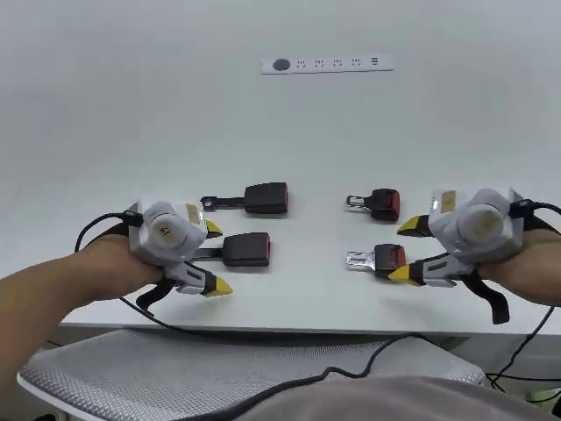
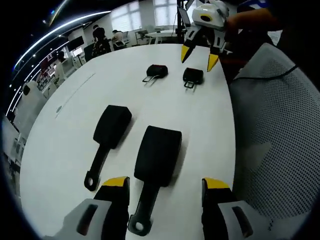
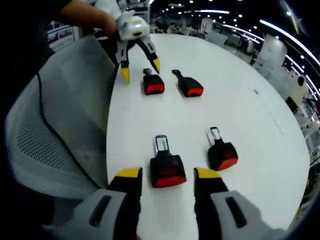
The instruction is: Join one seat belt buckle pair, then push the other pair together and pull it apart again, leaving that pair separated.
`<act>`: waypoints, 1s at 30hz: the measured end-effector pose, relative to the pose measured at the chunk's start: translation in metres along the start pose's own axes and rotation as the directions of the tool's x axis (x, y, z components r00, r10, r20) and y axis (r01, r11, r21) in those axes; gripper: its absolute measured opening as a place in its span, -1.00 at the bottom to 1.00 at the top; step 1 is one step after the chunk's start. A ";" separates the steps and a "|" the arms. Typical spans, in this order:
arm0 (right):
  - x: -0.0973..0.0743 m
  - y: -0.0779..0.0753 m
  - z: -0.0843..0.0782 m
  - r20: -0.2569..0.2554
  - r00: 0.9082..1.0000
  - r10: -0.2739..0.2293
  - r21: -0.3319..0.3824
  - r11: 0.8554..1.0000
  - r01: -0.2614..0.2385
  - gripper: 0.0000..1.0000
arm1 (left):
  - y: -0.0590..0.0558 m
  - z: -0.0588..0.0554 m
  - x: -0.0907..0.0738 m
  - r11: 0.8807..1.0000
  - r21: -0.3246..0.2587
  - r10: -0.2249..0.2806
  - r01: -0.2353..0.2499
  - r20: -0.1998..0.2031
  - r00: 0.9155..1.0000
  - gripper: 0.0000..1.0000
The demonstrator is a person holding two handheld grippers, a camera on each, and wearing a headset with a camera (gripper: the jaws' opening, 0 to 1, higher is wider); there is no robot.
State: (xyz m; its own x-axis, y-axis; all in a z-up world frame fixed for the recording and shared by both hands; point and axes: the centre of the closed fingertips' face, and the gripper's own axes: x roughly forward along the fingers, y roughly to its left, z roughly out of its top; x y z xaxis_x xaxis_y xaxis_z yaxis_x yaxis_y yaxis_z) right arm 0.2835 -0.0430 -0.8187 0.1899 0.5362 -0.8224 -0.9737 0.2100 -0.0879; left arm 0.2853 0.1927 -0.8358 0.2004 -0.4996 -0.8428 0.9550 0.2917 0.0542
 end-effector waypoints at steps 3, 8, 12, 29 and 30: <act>0.007 0.000 -0.006 -0.027 0.999 0.024 -0.015 1.000 -0.024 -0.19 | 0.004 0.002 0.002 1.000 0.010 -0.020 0.021 -0.007 1.000 0.14; 0.012 0.000 -0.016 -0.062 0.997 0.044 -0.016 0.999 -0.045 -0.20 | 0.005 0.001 0.008 0.997 0.028 -0.076 0.077 -0.038 0.996 0.08; 0.017 -0.004 -0.024 -0.085 0.995 0.060 -0.009 0.998 -0.061 -0.25 | 0.004 0.005 0.012 0.993 0.052 -0.103 0.106 -0.054 0.993 0.01; 0.021 -0.005 -0.023 -0.066 0.995 0.070 0.020 0.997 -0.069 -0.35 | 0.008 0.009 0.019 0.984 0.121 -0.120 0.129 -0.078 0.990 -0.28; 0.021 -0.004 -0.023 -0.066 0.995 0.072 0.023 0.997 -0.070 -0.35 | 0.008 0.009 0.019 0.985 0.120 -0.119 0.128 -0.077 0.990 -0.28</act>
State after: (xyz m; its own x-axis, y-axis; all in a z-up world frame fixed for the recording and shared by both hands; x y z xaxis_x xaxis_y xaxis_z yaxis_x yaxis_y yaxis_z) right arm 0.2888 -0.0512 -0.8487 0.1108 0.4951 -0.8617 -0.9815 0.1905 -0.0168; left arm 0.2989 0.1782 -0.8469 0.0676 -0.4664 -0.8820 0.9921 0.1254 0.0098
